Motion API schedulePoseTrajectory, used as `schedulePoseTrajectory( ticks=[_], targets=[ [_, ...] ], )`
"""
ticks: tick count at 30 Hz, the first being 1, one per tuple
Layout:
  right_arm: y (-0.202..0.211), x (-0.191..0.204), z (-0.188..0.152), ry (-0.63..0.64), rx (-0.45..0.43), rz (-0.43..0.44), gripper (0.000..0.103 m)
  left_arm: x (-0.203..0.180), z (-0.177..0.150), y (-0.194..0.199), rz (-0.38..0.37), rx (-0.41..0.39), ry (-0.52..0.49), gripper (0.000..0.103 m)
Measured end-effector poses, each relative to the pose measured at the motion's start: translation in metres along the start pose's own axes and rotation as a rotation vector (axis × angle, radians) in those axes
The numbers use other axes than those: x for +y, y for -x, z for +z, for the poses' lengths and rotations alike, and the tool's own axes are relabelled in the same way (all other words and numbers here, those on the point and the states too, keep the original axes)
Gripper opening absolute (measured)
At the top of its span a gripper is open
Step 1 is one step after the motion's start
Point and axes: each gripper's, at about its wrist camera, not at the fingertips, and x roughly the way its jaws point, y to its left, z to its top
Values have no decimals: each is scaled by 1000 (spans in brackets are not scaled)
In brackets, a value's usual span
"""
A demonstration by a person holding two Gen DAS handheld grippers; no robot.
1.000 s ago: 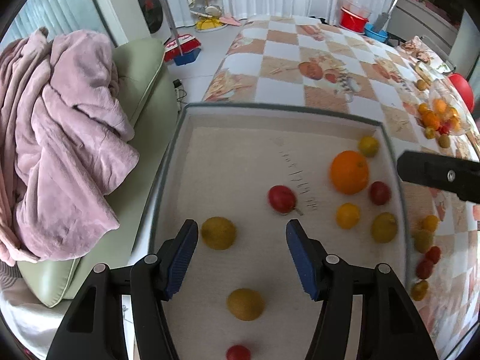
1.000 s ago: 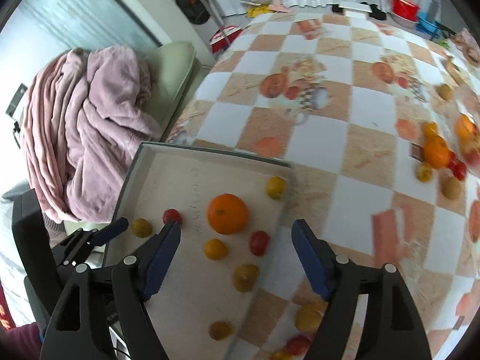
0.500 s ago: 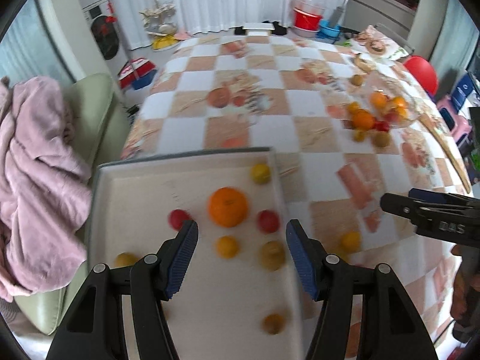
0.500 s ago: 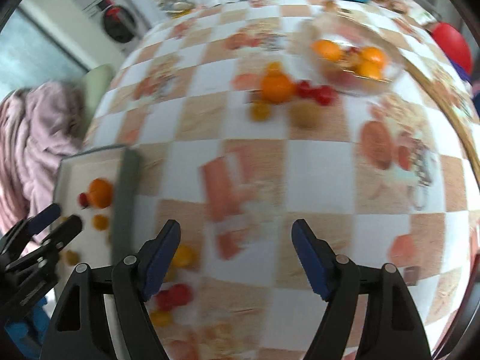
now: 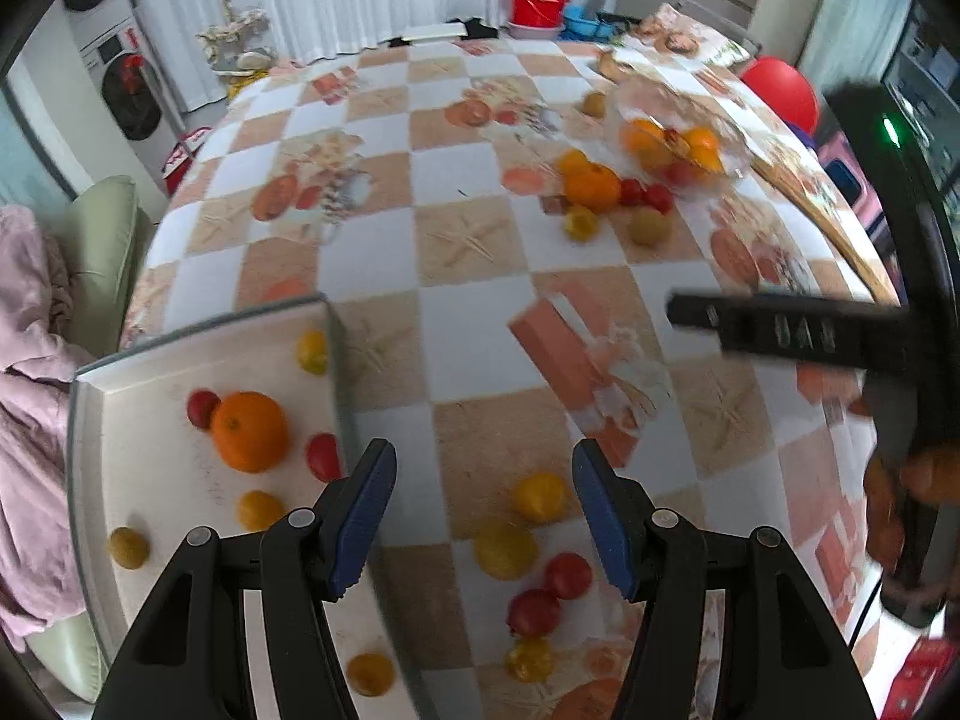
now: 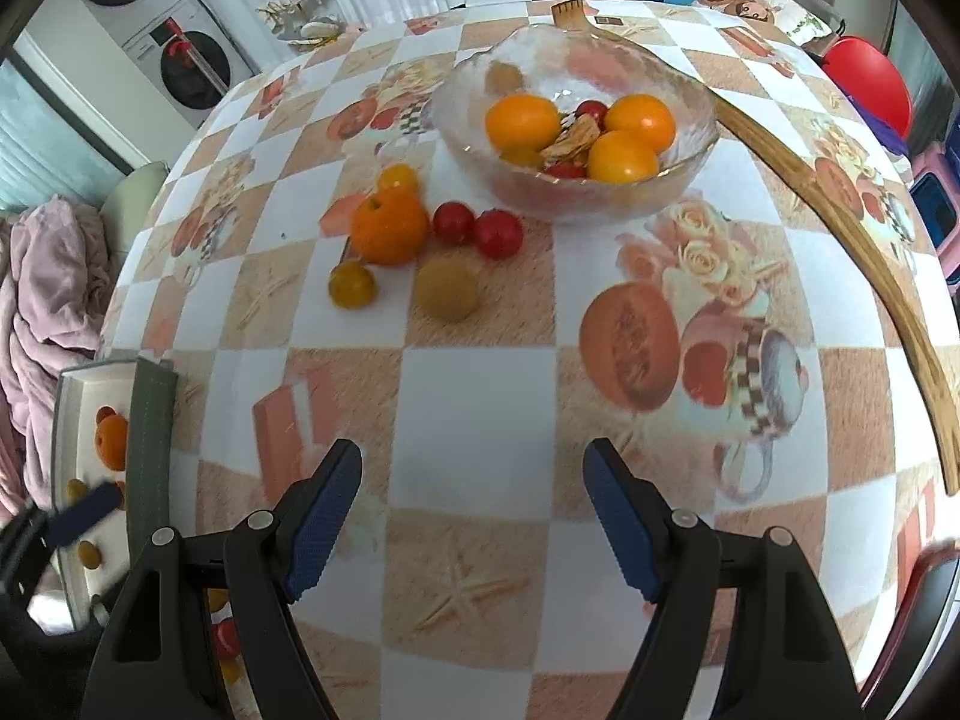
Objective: Organize fruits
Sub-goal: 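Grasp a yellow plum with the left tool while the right tool grasps a yellow plum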
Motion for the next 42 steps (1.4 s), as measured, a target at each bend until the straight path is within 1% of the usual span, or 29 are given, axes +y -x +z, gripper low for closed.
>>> schedulePoseTrajectory(
  ticks=[5,14,17,20,21,22,23,24,25,26,27,29,31,32,38,42],
  targets=[
    [-3,-5,6,9,-3,12,79,-11,-5,-13,8,32,-26,63],
    [-11,-1,22,32,-29,18,79,-18,-8,-33,19,77,-26,63],
    [-15,3,31,40,-45,14,76,-16,-10,-36,20,85,-8,63],
    [-19,9,38,60,-56,6,69,-15,-13,-37,19,84,11,62],
    [-20,13,40,69,-59,2,64,-15,-13,-37,19,84,17,62],
    [-21,16,41,80,-62,-3,57,-14,-13,-37,15,82,21,59],
    [-22,19,42,88,-63,-7,53,-15,-14,-36,11,82,23,57],
    [-23,21,43,94,-65,-8,43,-15,-15,-36,7,79,24,55],
    [-24,23,44,99,-65,-6,35,-16,-16,-35,11,77,22,55],
    [-25,23,44,98,-64,-1,32,-16,-16,-35,8,76,24,53],
    [-24,22,44,92,-60,9,28,-15,-17,-34,-2,76,29,49],
    [-23,20,42,82,-55,26,28,-16,-18,-33,-6,74,27,43],
    [-20,17,37,73,-51,36,28,-17,-18,-31,-15,69,17,25],
    [-19,15,34,65,-47,43,28,-18,-18,-31,-21,68,14,23],
    [-8,5,13,32,-18,82,28,-11,-17,-29,-60,65,49,23],
    [0,4,-4,23,5,99,28,-9,-15,-23,-75,50,69,23]
  ],
)
